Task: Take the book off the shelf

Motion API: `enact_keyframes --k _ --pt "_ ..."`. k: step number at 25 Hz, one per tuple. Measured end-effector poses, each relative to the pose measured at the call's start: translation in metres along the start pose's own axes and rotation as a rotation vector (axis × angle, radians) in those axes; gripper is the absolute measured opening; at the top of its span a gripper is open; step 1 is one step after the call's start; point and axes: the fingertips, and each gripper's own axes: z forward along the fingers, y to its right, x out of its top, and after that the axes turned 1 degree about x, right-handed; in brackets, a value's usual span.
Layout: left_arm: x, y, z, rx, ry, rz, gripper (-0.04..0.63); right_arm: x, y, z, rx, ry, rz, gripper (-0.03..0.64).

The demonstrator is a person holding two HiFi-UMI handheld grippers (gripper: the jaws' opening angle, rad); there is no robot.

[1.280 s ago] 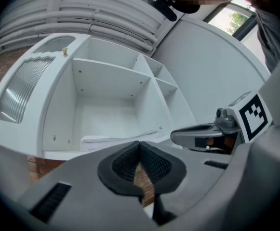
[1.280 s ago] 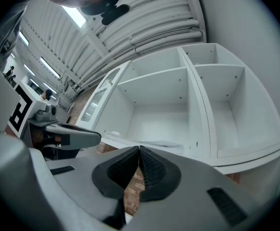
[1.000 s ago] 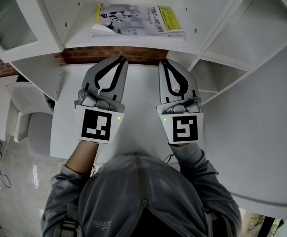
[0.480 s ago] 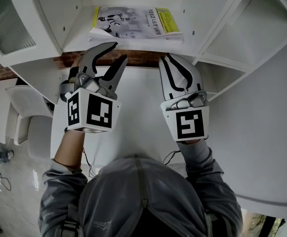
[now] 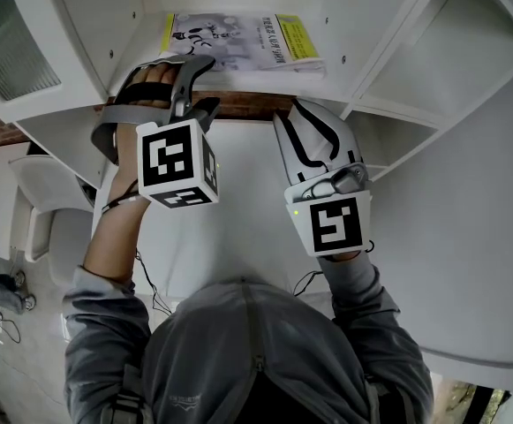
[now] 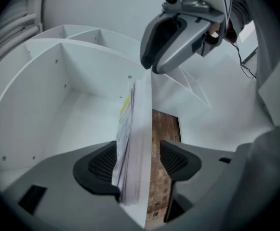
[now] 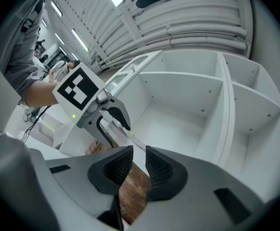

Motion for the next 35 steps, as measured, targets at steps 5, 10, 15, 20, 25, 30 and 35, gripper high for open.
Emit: enact_keyframes --k 5,10,15,20,25,30,35 --pt "-0.005 0.007 0.018 -0.041 -0.089 0.097 0.290 -0.004 -0.005 0.000 0.019 -0.018 -0.009 0.092" --pt "-0.010 0.014 0.025 -0.060 -0.139 0.149 0.290 -0.004 -0.006 -0.001 0.012 -0.015 -0.008 0.092" --pt "-0.009 0.018 0.022 -0.067 -0.136 0.160 0.290 -0.008 -0.005 0.001 0.014 -0.025 0.007 0.092" --pt "-0.007 0.015 0.021 -0.065 -0.105 0.167 0.290 -0.014 0.004 0.015 0.031 -0.062 -0.019 0.117" --pt "0.000 0.001 0.023 0.055 -0.098 0.168 0.212 -0.019 0.011 0.025 0.039 -0.097 -0.101 0.160" --pt "0.002 -0.004 0.023 0.115 -0.098 0.165 0.135 -0.024 0.012 0.034 0.042 -0.117 -0.201 0.181" --pt "0.003 -0.006 0.018 0.134 -0.097 0.161 0.110 -0.033 0.024 0.047 0.029 -0.216 -0.462 0.240"
